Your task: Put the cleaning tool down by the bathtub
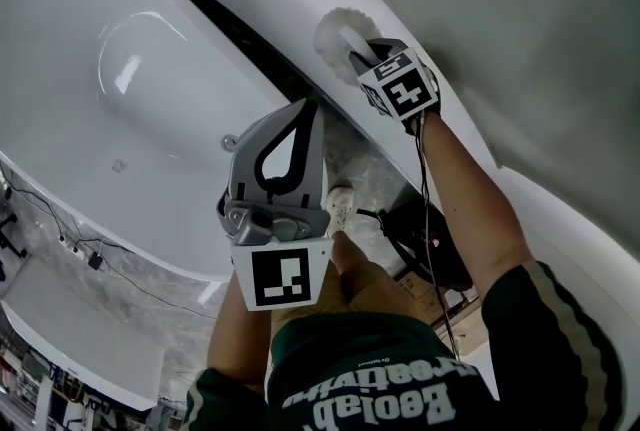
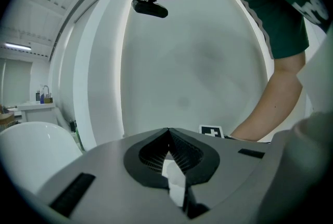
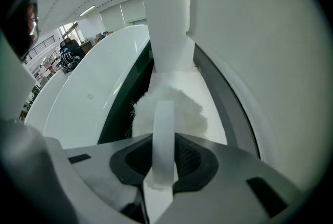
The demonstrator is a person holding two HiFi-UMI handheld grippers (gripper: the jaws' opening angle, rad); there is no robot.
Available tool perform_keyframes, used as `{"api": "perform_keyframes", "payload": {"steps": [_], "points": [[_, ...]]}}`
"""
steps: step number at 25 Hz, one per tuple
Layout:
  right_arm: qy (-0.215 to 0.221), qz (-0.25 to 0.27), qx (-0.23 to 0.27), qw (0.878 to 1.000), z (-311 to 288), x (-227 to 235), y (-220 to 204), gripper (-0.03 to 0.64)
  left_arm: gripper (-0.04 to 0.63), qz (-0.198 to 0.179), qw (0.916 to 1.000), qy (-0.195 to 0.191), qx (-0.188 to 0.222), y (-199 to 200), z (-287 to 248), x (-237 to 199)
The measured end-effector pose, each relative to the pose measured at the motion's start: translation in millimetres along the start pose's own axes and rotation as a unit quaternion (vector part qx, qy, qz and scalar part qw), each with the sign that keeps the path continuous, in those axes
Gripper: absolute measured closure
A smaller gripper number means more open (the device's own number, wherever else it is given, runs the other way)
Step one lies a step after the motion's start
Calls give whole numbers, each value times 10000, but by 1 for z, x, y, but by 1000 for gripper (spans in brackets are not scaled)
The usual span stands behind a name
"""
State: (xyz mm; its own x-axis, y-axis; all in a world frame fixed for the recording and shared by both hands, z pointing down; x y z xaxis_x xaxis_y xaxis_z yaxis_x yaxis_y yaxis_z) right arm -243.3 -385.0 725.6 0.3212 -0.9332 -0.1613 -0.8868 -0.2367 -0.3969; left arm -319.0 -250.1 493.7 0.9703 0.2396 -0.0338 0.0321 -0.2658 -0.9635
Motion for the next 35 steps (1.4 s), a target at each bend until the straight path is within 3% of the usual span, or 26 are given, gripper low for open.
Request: {"api": "perform_keyframes", "payload": {"steps": [9,21,35], "points": [[-28,-106,-758,9971,-36,-4,-36,525,586,54,9999,-65,-60,-10,4,2],[-165,-233,-1328,9907,-56,-6,-66,525,586,74,9999,-88,-117,-19,1,1],[-32,-174,-1288,9915,-66,-15,-78,523,586,77,9998,-165,-83,-19,-5,8]]}}
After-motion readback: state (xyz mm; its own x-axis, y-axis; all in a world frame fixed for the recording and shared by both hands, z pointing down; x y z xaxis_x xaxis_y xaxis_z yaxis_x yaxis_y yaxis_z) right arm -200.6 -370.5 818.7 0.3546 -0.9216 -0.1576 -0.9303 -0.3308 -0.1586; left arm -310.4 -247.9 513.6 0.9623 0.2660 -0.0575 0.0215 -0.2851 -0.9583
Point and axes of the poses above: the fingertips, and each gripper's own axes: z backward along the fingers, x to its right, y out of its top, the point moved 3 cm from there along z, backward along the fingers, and after that the axes turned 14 degrees about -y, right-handed, at the moved point
